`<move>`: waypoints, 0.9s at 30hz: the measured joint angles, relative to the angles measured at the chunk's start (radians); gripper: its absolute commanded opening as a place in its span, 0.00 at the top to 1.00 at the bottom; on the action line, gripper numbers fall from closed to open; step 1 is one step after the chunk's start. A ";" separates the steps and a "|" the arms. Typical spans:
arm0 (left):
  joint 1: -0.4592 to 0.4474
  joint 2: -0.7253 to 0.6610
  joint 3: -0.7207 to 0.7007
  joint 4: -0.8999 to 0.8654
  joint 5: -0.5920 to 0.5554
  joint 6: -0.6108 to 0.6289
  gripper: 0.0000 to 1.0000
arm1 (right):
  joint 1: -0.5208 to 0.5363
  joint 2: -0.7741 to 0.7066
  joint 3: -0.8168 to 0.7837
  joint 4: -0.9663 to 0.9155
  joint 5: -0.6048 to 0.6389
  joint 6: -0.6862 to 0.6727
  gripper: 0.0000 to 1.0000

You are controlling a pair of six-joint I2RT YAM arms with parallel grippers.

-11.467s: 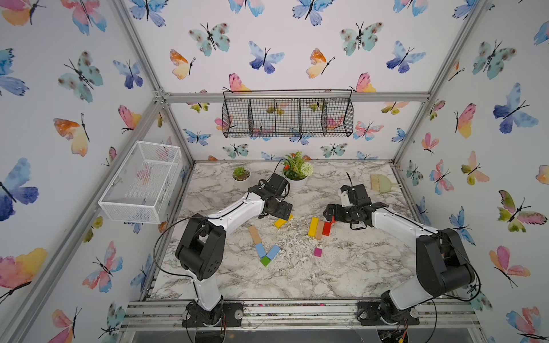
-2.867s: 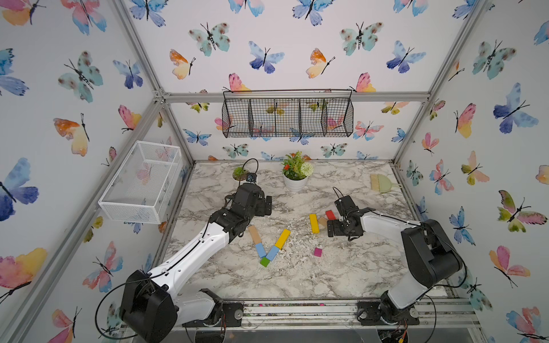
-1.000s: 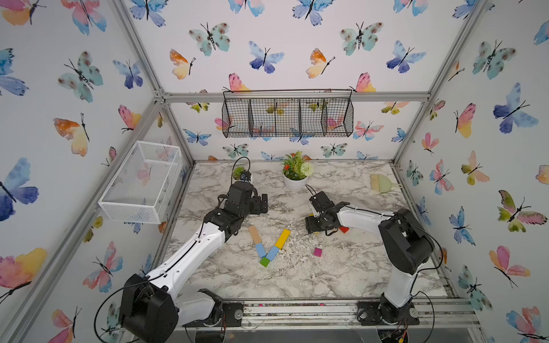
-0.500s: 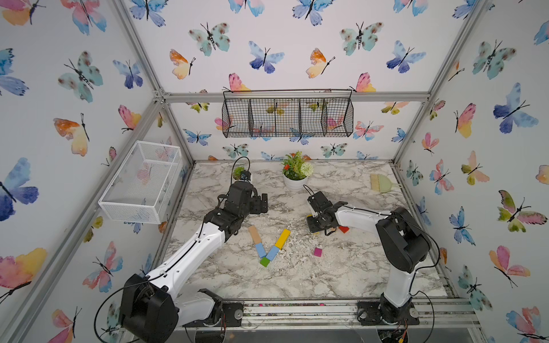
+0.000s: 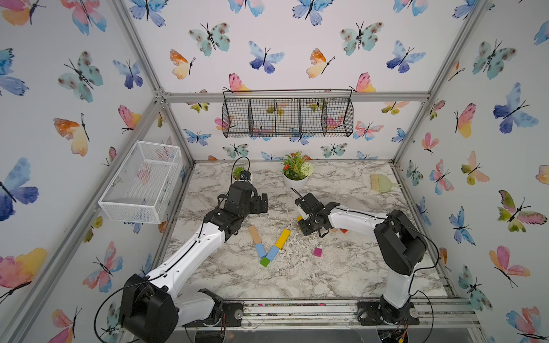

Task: Assemble the letter v with building blocks
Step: Pick up the building block from the center of the board, then place the building block at the center of the board.

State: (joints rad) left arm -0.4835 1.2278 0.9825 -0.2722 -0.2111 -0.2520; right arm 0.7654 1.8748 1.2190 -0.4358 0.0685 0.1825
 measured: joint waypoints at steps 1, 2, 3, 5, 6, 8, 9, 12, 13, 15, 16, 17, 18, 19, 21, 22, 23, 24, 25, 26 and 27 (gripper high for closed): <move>0.000 0.000 0.000 0.000 0.000 0.000 0.02 | 0.002 0.000 0.004 -0.008 0.003 -0.013 0.76; 0.000 0.000 0.000 0.000 0.000 0.000 0.02 | 0.004 0.000 0.008 -0.014 0.006 -0.023 0.76; 0.000 0.000 0.000 0.000 0.000 0.000 0.02 | 0.004 0.000 0.012 -0.023 0.011 -0.036 0.76; 0.000 0.000 0.000 0.000 0.000 0.000 0.02 | 0.004 0.000 0.015 -0.037 0.026 -0.055 0.76; 0.000 0.000 0.000 0.000 0.000 0.000 0.02 | 0.004 0.000 0.015 -0.043 0.031 -0.064 0.76; 0.000 0.000 0.000 0.000 0.001 0.000 0.02 | 0.004 0.000 0.015 -0.058 0.039 -0.082 0.76; 0.000 0.000 0.000 0.001 0.001 0.000 0.02 | 0.004 0.000 0.015 -0.060 0.039 -0.091 0.76; 0.000 0.000 0.000 0.001 0.003 0.000 0.02 | 0.004 0.003 0.015 -0.066 0.040 -0.117 0.76; 0.000 0.000 -0.001 0.001 0.003 0.000 0.02 | 0.004 0.007 0.015 -0.067 0.041 -0.124 0.76; 0.000 0.000 -0.001 0.002 0.004 0.000 0.02 | 0.004 0.014 0.014 -0.067 0.041 -0.133 0.76; 0.000 0.000 -0.001 0.001 0.004 0.000 0.02 | 0.004 0.019 0.014 -0.067 0.041 -0.138 0.76; 0.000 0.000 -0.001 0.002 0.004 0.000 0.02 | 0.004 0.022 0.014 -0.066 0.041 -0.143 0.76; 0.000 0.000 -0.001 0.002 0.004 0.000 0.02 | 0.004 0.024 0.014 -0.066 0.041 -0.145 0.76; 0.000 0.000 -0.001 0.002 0.004 0.000 0.02 | 0.004 0.026 0.012 -0.066 0.041 -0.147 0.76; 0.000 0.000 -0.001 0.002 0.006 0.000 0.02 | 0.004 0.026 0.010 -0.066 0.041 -0.150 0.76; 0.000 0.000 -0.001 0.003 0.006 0.000 0.02 | 0.004 0.026 0.008 -0.065 0.041 -0.150 0.76; 0.000 0.000 -0.001 0.003 0.007 0.000 0.02 | 0.004 0.026 0.008 -0.065 0.041 -0.150 0.76; 0.000 0.000 -0.001 0.003 0.007 0.000 0.02 | 0.004 0.027 0.008 -0.065 0.041 -0.150 0.76; 0.000 0.000 -0.001 0.003 0.007 0.000 0.02 | 0.004 0.029 0.008 -0.064 0.041 -0.150 0.76; 0.000 0.000 -0.001 0.003 0.007 0.000 0.02 | 0.004 0.031 0.008 -0.063 0.041 -0.150 0.76; 0.000 0.000 -0.001 0.003 0.007 0.000 0.02 | 0.004 0.034 0.008 -0.060 0.041 -0.150 0.76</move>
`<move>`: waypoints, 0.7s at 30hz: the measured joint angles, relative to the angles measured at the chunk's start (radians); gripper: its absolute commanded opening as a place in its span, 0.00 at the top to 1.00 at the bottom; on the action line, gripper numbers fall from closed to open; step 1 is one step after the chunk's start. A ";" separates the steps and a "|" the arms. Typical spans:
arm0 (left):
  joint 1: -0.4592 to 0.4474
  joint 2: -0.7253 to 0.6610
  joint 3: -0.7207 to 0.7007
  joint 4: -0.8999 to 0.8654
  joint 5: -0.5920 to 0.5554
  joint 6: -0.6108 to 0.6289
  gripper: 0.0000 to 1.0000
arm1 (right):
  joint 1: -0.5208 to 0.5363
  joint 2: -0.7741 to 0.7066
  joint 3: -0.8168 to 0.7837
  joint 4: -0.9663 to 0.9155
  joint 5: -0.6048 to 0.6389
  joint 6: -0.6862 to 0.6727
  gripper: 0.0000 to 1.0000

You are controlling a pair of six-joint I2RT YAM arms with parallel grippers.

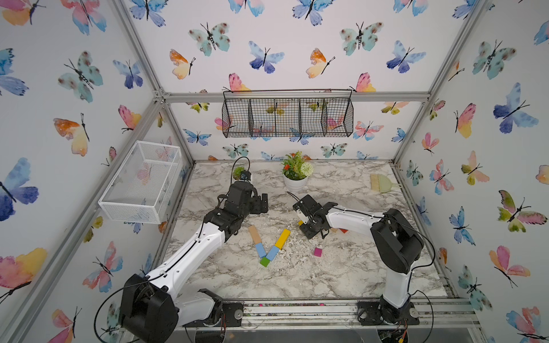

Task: Assemble the letter v with building blocks
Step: Place the building block at the center of the board.

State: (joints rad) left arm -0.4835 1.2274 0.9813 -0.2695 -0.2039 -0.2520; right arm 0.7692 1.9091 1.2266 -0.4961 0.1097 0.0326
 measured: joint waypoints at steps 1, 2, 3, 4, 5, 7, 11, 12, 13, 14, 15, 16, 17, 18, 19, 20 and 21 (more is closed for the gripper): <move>0.000 0.000 0.000 0.000 0.000 0.000 0.02 | 0.000 0.003 0.000 0.002 0.000 0.000 0.76; 0.000 0.000 0.000 0.000 0.000 0.000 0.02 | 0.000 0.003 0.000 0.004 -0.001 0.000 0.76; 0.000 -0.002 0.000 0.000 0.000 0.000 0.02 | 0.000 0.003 0.000 0.004 -0.001 0.000 0.75; 0.000 -0.002 0.000 0.000 0.000 0.000 0.02 | 0.000 0.003 0.000 0.004 -0.001 0.000 0.74; 0.000 -0.003 0.000 0.000 0.000 0.000 0.02 | 0.000 0.003 0.000 0.005 -0.002 0.000 0.74; 0.000 -0.004 0.000 0.000 0.000 0.000 0.02 | 0.000 0.003 0.000 0.005 -0.003 0.000 0.73; 0.000 -0.004 0.000 0.001 0.000 0.000 0.02 | 0.000 0.003 0.000 0.005 -0.006 0.002 0.66; 0.000 -0.004 0.000 0.001 0.000 0.000 0.02 | 0.000 0.003 0.000 0.006 -0.007 0.003 0.63; 0.000 -0.004 0.000 0.001 0.000 0.000 0.02 | 0.000 0.003 0.000 0.007 -0.008 0.005 0.58; 0.000 -0.004 0.000 0.001 0.000 0.000 0.02 | 0.000 0.004 0.000 0.007 -0.009 0.008 0.54; 0.000 -0.004 0.000 0.001 0.000 0.000 0.02 | 0.000 0.005 -0.002 0.007 -0.011 0.010 0.51; 0.000 -0.004 0.000 0.001 0.000 0.000 0.02 | 0.000 0.005 -0.004 0.009 -0.012 0.010 0.48; 0.000 -0.004 0.000 0.001 0.000 0.000 0.02 | 0.000 0.004 -0.005 0.010 -0.013 0.011 0.47; 0.000 -0.004 0.000 0.001 0.000 0.000 0.02 | 0.000 0.004 -0.005 0.010 -0.013 0.013 0.45; 0.000 -0.004 0.000 0.001 0.000 0.000 0.02 | 0.000 0.003 -0.005 0.010 -0.013 0.013 0.43; 0.000 -0.004 0.000 0.001 0.000 0.000 0.02 | 0.000 0.002 -0.005 0.010 -0.012 0.016 0.41; 0.000 -0.004 0.000 0.001 0.000 0.000 0.02 | 0.000 -0.003 -0.006 0.009 -0.012 0.019 0.39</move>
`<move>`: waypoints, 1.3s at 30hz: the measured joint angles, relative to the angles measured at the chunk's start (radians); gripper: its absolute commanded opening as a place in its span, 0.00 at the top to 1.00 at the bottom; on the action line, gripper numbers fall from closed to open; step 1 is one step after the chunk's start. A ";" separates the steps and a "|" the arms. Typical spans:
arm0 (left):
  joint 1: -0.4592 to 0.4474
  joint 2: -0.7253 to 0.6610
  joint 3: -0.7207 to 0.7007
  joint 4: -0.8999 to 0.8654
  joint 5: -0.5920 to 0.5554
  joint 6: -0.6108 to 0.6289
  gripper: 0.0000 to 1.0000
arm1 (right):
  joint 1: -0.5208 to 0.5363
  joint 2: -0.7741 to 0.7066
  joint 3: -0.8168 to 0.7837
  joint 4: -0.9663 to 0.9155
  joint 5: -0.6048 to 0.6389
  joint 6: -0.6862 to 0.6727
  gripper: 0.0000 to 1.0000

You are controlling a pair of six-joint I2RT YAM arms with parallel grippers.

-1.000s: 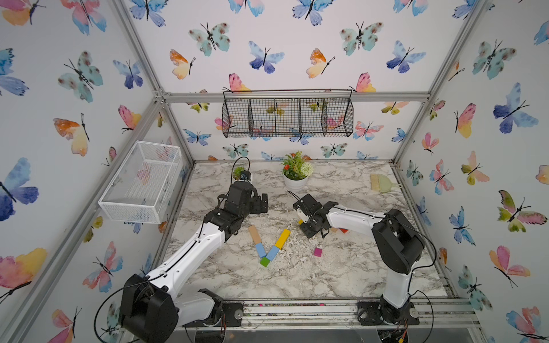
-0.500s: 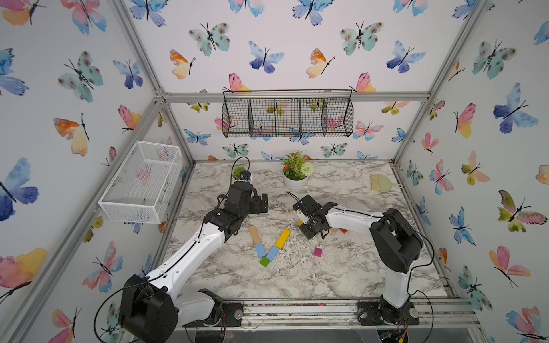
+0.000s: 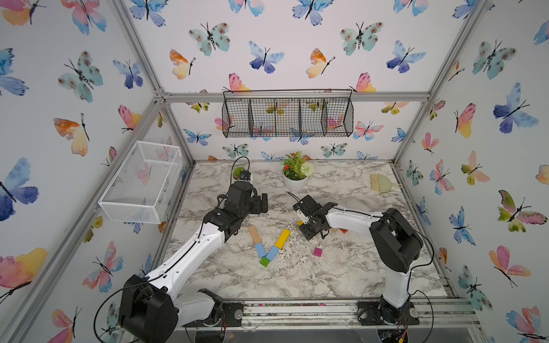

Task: Assemble the letter v with building blocks
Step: Place the building block at the center of the board, then adjust the building block at the center of the board.

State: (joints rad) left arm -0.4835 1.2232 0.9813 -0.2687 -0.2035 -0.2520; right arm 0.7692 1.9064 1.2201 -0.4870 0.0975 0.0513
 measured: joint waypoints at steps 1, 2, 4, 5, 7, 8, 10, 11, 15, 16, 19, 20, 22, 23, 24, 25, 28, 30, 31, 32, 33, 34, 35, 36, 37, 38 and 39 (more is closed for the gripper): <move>0.000 0.000 0.000 0.000 0.000 0.000 0.02 | 0.000 -0.007 -0.002 -0.002 0.001 0.002 0.37; 0.000 0.000 0.000 0.000 0.000 0.000 0.02 | 0.000 -0.018 -0.004 -0.004 0.002 0.006 0.33; 0.000 0.000 0.000 0.000 0.000 0.000 0.02 | 0.000 -0.045 -0.010 -0.007 0.008 0.014 0.27; 0.000 0.000 0.000 0.000 0.000 0.000 0.02 | -0.002 -0.064 -0.012 -0.007 0.014 0.020 0.25; 0.000 0.000 0.000 0.000 0.000 0.000 0.02 | -0.008 -0.101 -0.013 -0.007 0.023 0.034 0.21; 0.000 0.000 0.000 0.000 0.000 0.000 0.02 | -0.012 -0.114 -0.013 -0.006 0.025 0.040 0.20; 0.000 0.000 0.000 0.001 0.000 0.000 0.02 | -0.033 -0.134 -0.013 -0.005 0.030 0.053 0.19; 0.000 0.000 0.000 0.001 0.000 0.000 0.02 | -0.049 -0.136 -0.013 -0.002 0.032 0.060 0.18; 0.000 -0.002 0.000 0.001 0.001 0.000 0.02 | -0.108 -0.114 -0.013 0.002 0.033 0.077 0.15; 0.000 -0.002 0.000 0.001 0.001 0.000 0.02 | -0.120 -0.105 -0.013 0.003 0.034 0.080 0.15; 0.000 -0.003 0.000 0.001 0.001 0.000 0.02 | -0.144 -0.066 -0.007 0.003 0.034 0.089 0.13; 0.000 -0.003 0.000 0.001 0.001 0.000 0.02 | -0.148 -0.053 -0.003 0.003 0.032 0.090 0.12; 0.000 -0.005 0.000 0.001 0.002 0.000 0.02 | -0.150 -0.038 0.000 0.008 0.031 0.092 0.12; 0.000 -0.005 0.000 0.001 0.002 0.000 0.02 | -0.154 -0.033 0.002 0.009 0.029 0.092 0.12; 0.000 -0.006 -0.001 0.002 0.002 0.000 0.02 | -0.156 -0.029 0.004 0.011 0.026 0.094 0.12; 0.000 -0.007 -0.001 0.002 0.002 0.000 0.02 | -0.159 -0.026 0.008 0.012 0.023 0.095 0.12; 0.000 -0.007 -0.003 0.003 0.002 0.000 0.02 | -0.162 -0.018 0.016 0.026 0.010 0.095 0.11; 0.000 -0.007 -0.005 0.002 0.002 0.000 0.02 | -0.162 -0.011 0.018 0.033 0.001 0.095 0.11; 0.000 -0.007 -0.005 0.002 0.002 0.000 0.02 | -0.163 -0.008 0.018 0.035 -0.005 0.095 0.11; 0.000 -0.007 -0.005 0.003 0.002 0.000 0.02 | -0.164 -0.005 0.018 0.038 -0.013 0.096 0.11; 0.000 -0.007 -0.005 0.003 0.002 0.000 0.02 | -0.164 -0.002 0.018 0.040 -0.021 0.097 0.11; 0.000 -0.007 -0.006 0.003 0.002 0.000 0.02 | -0.166 0.000 0.018 0.042 -0.028 0.098 0.11; 0.000 -0.007 -0.006 0.003 0.002 0.000 0.02 | -0.166 0.000 0.018 0.044 -0.035 0.098 0.11; 0.000 -0.007 -0.006 0.003 0.002 0.000 0.02 | -0.167 0.000 0.018 0.047 -0.043 0.099 0.11; 0.000 -0.007 -0.006 0.003 0.002 0.000 0.02 | -0.167 0.000 0.018 0.050 -0.053 0.102 0.11; 0.000 -0.007 -0.006 0.003 0.002 0.000 0.02 | -0.167 0.000 0.018 0.054 -0.061 0.106 0.11; 0.000 -0.007 -0.006 0.003 0.002 0.000 0.02 | -0.167 0.000 0.017 0.057 -0.072 0.109 0.11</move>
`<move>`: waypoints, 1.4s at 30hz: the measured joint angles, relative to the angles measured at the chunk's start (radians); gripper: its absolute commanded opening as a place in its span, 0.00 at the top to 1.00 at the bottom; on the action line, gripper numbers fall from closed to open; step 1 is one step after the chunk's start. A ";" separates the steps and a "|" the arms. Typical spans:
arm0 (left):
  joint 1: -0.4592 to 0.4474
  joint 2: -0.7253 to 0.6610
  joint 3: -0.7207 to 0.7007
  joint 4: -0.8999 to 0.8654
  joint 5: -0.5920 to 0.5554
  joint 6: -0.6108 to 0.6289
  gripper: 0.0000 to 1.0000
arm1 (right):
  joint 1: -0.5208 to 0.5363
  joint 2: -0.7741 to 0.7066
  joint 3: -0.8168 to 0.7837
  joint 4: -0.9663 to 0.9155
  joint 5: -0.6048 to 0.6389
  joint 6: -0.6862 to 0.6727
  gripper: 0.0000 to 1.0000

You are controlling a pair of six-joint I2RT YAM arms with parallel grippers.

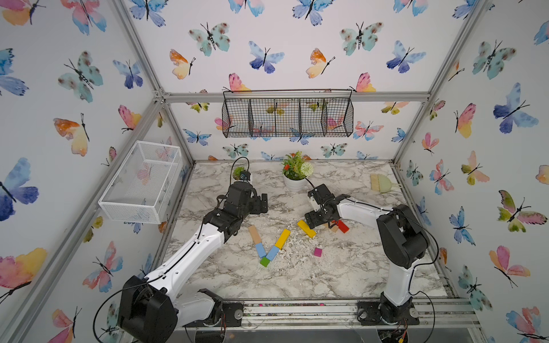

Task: Assemble the letter v with building blocks
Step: Adjust the building block at the center of the board, then pick up the building block from the center of the board.

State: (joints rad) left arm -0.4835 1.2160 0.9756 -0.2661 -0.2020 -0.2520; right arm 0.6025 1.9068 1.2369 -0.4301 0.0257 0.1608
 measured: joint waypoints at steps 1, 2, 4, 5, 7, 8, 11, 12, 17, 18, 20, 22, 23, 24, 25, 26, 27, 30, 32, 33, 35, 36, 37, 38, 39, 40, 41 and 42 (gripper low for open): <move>0.000 0.000 0.000 0.000 0.000 0.000 0.02 | 0.000 0.000 -0.005 0.006 -0.008 0.004 0.11; 0.000 0.000 0.000 0.000 0.000 0.000 0.02 | 0.000 -0.003 -0.014 0.014 -0.017 0.008 0.11; 0.000 0.000 0.000 0.000 0.000 0.000 0.02 | -0.001 -0.013 -0.039 0.027 -0.027 0.016 0.11; 0.000 0.000 0.000 0.000 0.000 0.000 0.02 | -0.001 -0.021 -0.056 0.027 -0.030 0.020 0.11; 0.000 0.000 0.000 0.000 0.001 0.000 0.02 | -0.001 -0.036 -0.086 0.032 -0.031 0.025 0.11; 0.000 0.000 0.000 0.000 0.002 0.000 0.02 | -0.001 -0.045 -0.097 0.032 -0.033 0.030 0.11; 0.000 0.000 0.000 0.000 0.003 0.000 0.02 | -0.001 -0.068 -0.126 0.037 -0.034 0.042 0.11; 0.001 0.000 0.000 0.000 0.003 0.000 0.02 | -0.001 -0.074 -0.134 0.038 -0.034 0.046 0.11; 0.005 0.000 0.000 0.000 0.006 0.000 0.02 | -0.001 -0.101 -0.162 0.027 -0.029 0.076 0.10; 0.005 0.000 0.000 0.000 0.006 0.000 0.02 | -0.001 -0.105 -0.166 0.024 -0.027 0.082 0.10; 0.005 0.000 0.000 0.000 0.006 0.000 0.02 | -0.001 -0.116 -0.176 0.020 -0.025 0.094 0.10; 0.005 0.000 0.000 0.000 0.006 0.000 0.02 | -0.001 -0.128 -0.190 0.019 -0.024 0.106 0.10; 0.005 0.000 0.000 0.000 0.006 0.000 0.02 | -0.001 -0.137 -0.200 0.017 -0.021 0.111 0.10; 0.005 0.000 0.000 0.000 0.006 0.000 0.02 | -0.001 -0.145 -0.207 0.012 -0.019 0.113 0.10; 0.005 0.000 0.000 0.000 0.006 0.000 0.02 | -0.001 -0.156 -0.214 0.005 -0.014 0.117 0.10; 0.005 0.000 0.000 0.000 0.006 0.000 0.02 | -0.001 -0.166 -0.216 -0.005 -0.006 0.120 0.10; 0.005 0.000 0.000 0.000 0.007 0.000 0.02 | -0.001 -0.176 -0.217 -0.009 0.000 0.122 0.10; 0.005 0.000 0.000 0.000 0.009 0.000 0.02 | -0.002 -0.211 -0.209 -0.015 0.033 0.126 0.09; 0.005 0.000 0.000 0.000 0.011 0.000 0.02 | -0.006 -0.219 -0.183 -0.026 0.060 0.124 0.09; 0.005 0.000 0.000 0.000 0.013 0.000 0.02 | -0.010 -0.216 -0.166 -0.029 0.068 0.120 0.09; 0.005 0.000 0.000 0.000 0.014 0.000 0.02 | -0.021 -0.199 -0.124 -0.034 0.092 0.114 0.09; 0.005 0.000 0.000 0.000 0.016 0.000 0.02 | -0.024 -0.187 -0.106 -0.034 0.103 0.111 0.09; 0.005 0.000 0.000 0.000 0.016 0.000 0.02 | -0.027 -0.172 -0.086 -0.034 0.117 0.108 0.09; 0.005 0.000 0.000 0.000 0.017 0.000 0.01 | -0.028 -0.154 -0.069 -0.034 0.136 0.108 0.09; 0.005 0.000 0.000 0.000 0.017 0.000 0.02 | -0.031 -0.140 -0.059 -0.034 0.152 0.108 0.09; 0.005 0.000 0.000 0.000 0.018 0.000 0.02 | -0.034 -0.124 -0.050 -0.034 0.170 0.108 0.09; 0.005 0.000 0.000 0.000 0.018 0.000 0.02 | -0.037 -0.111 -0.046 -0.034 0.182 0.108 0.09; 0.005 0.000 0.000 0.000 0.018 0.000 0.01 | -0.043 -0.098 -0.043 -0.034 0.193 0.108 0.09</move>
State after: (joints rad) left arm -0.4789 1.2160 0.9756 -0.2657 -0.1837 -0.2516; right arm 0.5594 1.8091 1.1942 -0.4644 0.2184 0.2684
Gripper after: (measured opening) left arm 0.984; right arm 0.913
